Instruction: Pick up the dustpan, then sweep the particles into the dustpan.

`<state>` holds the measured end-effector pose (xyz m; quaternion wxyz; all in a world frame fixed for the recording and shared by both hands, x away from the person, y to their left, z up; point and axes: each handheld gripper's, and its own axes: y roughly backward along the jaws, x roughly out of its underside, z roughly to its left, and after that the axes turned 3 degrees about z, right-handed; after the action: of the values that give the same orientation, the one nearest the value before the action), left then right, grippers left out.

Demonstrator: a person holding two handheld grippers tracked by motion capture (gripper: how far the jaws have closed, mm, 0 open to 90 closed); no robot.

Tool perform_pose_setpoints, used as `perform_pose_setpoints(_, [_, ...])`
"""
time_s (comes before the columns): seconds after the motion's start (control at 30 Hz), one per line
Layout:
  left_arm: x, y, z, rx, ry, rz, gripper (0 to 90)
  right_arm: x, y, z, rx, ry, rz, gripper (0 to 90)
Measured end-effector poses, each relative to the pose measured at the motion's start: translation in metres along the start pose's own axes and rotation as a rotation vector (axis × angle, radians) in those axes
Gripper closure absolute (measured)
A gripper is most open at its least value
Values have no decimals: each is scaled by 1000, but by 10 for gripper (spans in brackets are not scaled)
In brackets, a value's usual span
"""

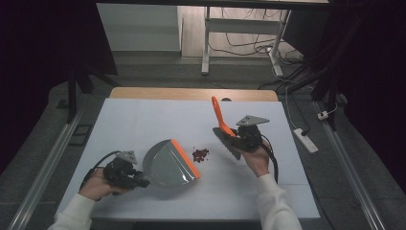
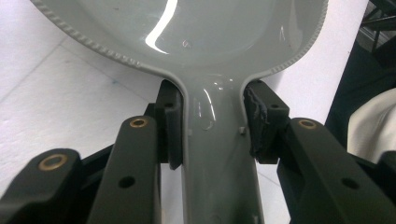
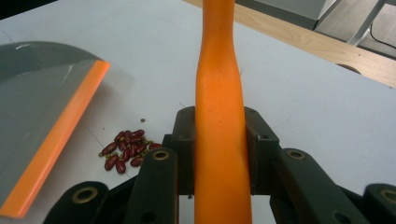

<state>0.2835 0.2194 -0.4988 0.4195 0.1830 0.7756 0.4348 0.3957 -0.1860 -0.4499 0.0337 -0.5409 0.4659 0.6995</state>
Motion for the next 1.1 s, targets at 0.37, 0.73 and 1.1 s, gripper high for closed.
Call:
perform_pose_setpoints(0.37, [-3, -6, -2, 15, -4, 18, 613, -1, -4, 1, -6, 2, 9, 701])
perform_pose_setpoints(0.73, [-5, -10, 0, 22, 23, 24, 613, -3, -13, 5, -4, 11, 26, 700])
perform_pose_setpoints(1.1, [-8, -14, -1, 29, 28, 31, 613, -4, -31, 13, 20, 32, 74, 701])
